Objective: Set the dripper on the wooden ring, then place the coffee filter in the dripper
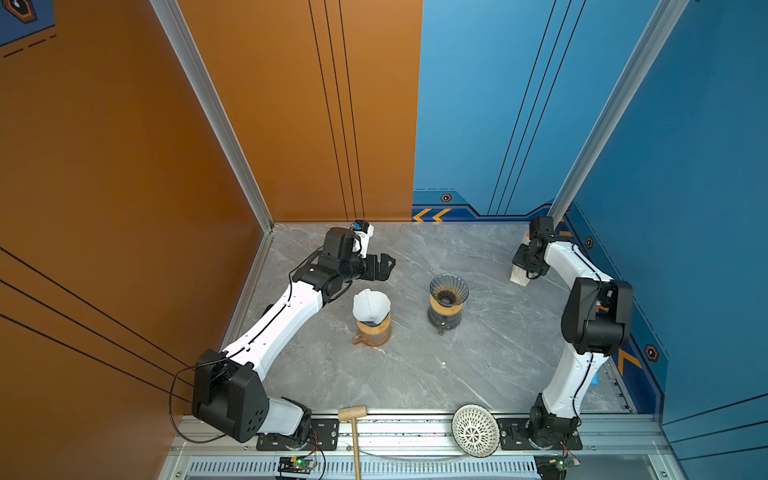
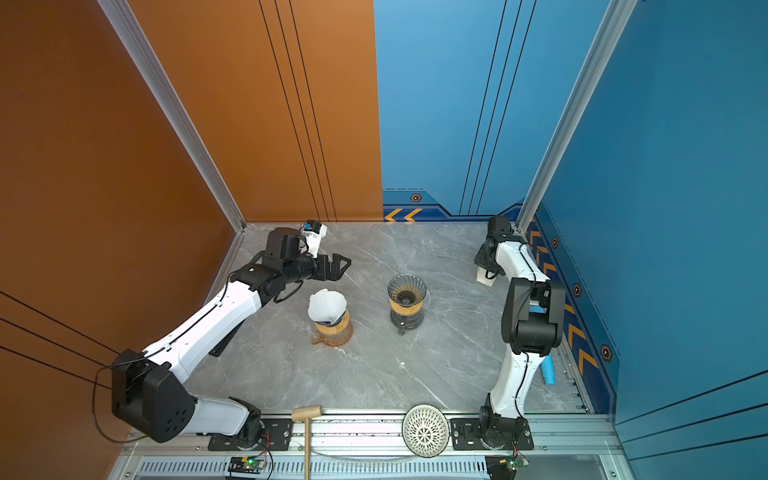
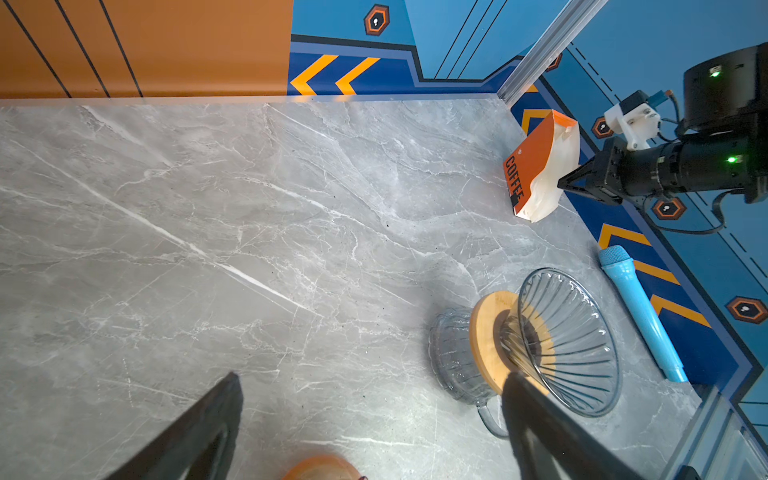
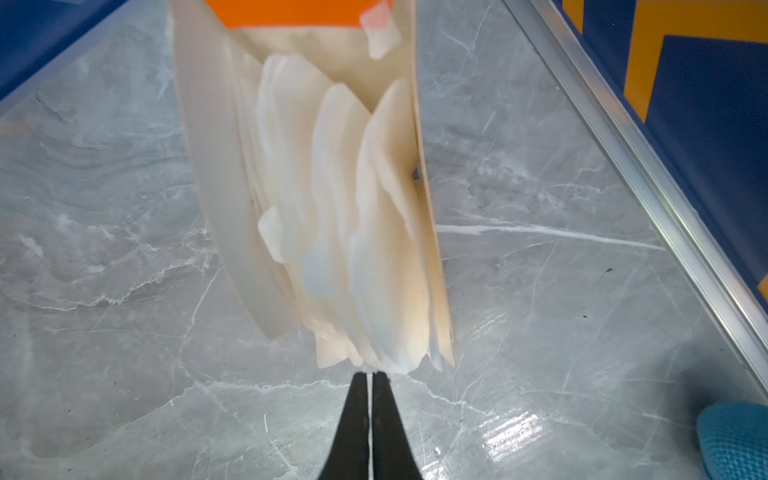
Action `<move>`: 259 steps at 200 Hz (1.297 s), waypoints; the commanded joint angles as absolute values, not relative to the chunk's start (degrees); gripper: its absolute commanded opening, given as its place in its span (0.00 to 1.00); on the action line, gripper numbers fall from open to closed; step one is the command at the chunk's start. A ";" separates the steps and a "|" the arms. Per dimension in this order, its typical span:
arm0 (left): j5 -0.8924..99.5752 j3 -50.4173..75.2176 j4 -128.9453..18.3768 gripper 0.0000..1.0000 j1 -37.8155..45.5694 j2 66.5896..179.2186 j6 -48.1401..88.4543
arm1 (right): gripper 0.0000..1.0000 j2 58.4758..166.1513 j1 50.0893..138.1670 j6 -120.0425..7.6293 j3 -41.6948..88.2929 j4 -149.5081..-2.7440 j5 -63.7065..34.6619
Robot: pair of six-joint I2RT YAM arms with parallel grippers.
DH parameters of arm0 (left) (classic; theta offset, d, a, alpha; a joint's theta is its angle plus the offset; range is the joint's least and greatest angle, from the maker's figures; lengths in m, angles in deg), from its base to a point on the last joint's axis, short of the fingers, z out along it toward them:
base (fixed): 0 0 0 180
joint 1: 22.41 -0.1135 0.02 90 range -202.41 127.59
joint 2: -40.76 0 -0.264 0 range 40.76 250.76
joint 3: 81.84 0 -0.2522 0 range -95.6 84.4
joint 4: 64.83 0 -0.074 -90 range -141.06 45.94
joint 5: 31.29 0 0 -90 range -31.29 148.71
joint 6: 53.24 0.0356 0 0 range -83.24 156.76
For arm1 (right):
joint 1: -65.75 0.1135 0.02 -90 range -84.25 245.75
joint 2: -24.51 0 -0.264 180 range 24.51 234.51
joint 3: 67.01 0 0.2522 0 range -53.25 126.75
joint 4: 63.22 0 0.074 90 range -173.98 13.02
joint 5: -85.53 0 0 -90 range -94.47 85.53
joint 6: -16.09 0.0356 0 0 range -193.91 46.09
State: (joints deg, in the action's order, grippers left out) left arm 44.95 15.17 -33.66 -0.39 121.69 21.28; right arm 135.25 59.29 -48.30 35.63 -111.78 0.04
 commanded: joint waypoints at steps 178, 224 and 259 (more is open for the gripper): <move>42.95 11.88 -32.96 0.98 0.26 124.60 20.86 | 0.18 133.29 55.20 -52.18 34.11 -115.56 1.52; 42.93 11.87 -32.93 0.98 0.33 124.85 20.99 | 0.23 133.53 56.45 -52.76 34.11 -115.34 1.94; 42.96 11.88 -32.94 0.98 0.30 124.89 21.00 | 0.26 134.95 56.72 -53.25 34.32 -115.12 2.24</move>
State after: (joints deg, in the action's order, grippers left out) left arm 44.12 13.33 -33.55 0.00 124.05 20.86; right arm 133.28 56.42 -52.24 33.44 -113.90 1.77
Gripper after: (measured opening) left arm 0.978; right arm 0.253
